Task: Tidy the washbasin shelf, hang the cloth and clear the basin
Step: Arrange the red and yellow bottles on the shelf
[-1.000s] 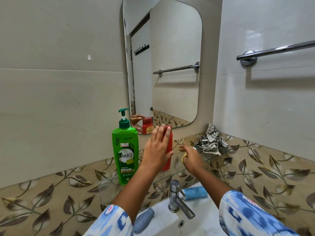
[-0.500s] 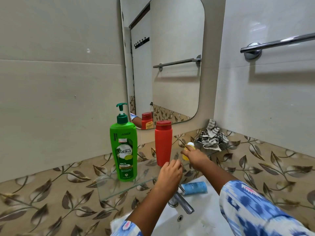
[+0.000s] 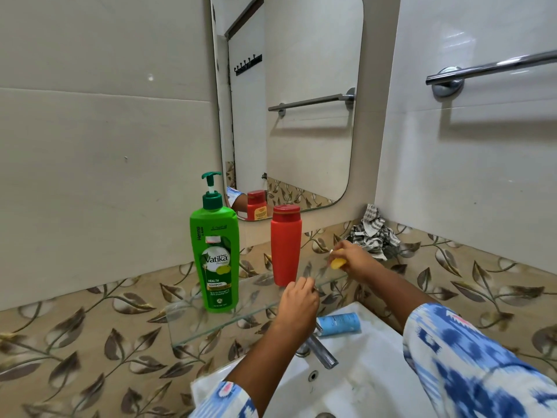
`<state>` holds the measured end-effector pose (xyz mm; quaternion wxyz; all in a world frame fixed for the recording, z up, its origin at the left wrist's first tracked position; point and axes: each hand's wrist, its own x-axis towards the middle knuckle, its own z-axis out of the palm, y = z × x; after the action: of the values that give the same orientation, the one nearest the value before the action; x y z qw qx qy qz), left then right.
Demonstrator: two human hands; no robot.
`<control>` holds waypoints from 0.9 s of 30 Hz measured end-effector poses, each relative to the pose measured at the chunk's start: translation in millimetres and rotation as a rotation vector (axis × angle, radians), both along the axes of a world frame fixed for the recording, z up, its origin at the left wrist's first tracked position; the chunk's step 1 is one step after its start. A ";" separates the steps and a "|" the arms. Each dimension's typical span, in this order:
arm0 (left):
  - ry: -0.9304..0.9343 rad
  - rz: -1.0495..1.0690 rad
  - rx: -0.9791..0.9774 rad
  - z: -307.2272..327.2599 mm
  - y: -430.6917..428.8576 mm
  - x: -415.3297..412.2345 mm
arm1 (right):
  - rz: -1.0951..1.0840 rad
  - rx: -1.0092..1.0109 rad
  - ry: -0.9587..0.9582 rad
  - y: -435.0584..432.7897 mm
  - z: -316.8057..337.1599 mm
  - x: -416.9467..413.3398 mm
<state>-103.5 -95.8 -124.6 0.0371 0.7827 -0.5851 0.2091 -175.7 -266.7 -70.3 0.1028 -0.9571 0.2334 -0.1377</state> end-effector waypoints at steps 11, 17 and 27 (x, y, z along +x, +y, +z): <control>0.048 -0.037 -0.046 -5.9 6.8 4.8 | -0.035 0.493 -0.441 8.4 11.5 4.4; 0.067 -0.036 -0.057 -7.4 8.8 3.1 | -0.144 0.616 -0.541 8.3 4.2 10.8; 0.075 -0.024 -0.049 -13.4 11.0 2.2 | -0.210 0.647 -0.538 8.5 -9.9 8.6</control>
<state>-101.3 -84.8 -138.0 0.0806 0.7819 -0.5872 0.1932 -167.1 -258.1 -80.2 0.4403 -0.7765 0.3255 -0.3117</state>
